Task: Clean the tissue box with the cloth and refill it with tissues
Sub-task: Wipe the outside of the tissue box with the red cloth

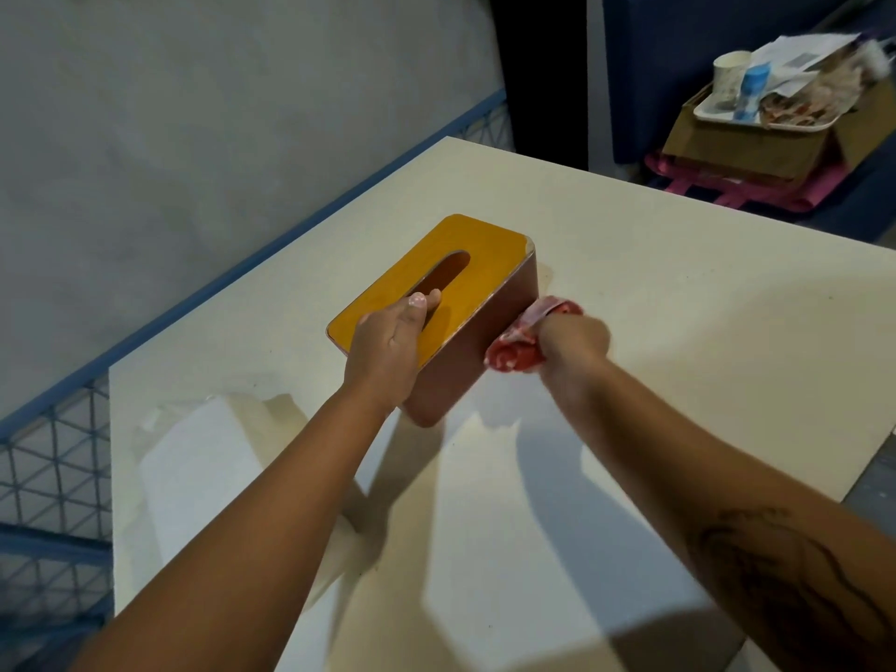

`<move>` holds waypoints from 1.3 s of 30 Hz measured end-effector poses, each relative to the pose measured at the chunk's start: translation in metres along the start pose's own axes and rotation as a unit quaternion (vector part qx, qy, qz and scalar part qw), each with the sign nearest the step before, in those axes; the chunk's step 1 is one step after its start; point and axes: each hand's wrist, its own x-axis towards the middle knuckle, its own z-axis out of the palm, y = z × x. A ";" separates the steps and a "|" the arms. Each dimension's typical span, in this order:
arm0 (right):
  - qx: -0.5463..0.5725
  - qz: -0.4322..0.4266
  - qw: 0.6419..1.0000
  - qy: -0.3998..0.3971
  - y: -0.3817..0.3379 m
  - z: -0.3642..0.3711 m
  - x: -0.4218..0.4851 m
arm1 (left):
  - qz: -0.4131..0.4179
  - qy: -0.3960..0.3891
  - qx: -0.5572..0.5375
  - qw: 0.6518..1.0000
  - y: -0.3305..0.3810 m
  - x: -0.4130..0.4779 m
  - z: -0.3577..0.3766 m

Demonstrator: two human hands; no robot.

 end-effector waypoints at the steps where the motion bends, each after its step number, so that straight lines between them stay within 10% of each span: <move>1: 0.022 0.003 0.999 0.044 -0.006 0.000 0.011 | -0.003 0.000 -0.001 1.000 0.001 0.000 0.000; 5: -0.092 -0.042 0.986 0.133 -0.021 0.000 0.015 | 0.000 0.003 -0.004 1.000 0.000 0.000 0.001; 9: -0.253 -0.035 0.967 -0.016 0.014 0.003 -0.002 | 0.007 0.007 0.006 1.000 -0.002 0.002 0.002; 23: -0.269 -0.341 0.901 0.007 -0.015 -0.002 -0.014 | -0.003 0.005 0.008 1.000 -0.005 0.002 0.002; 39: -0.431 -0.420 0.782 -0.164 0.033 -0.001 -0.056 | 0.008 -0.011 -0.028 1.000 -0.012 0.005 0.002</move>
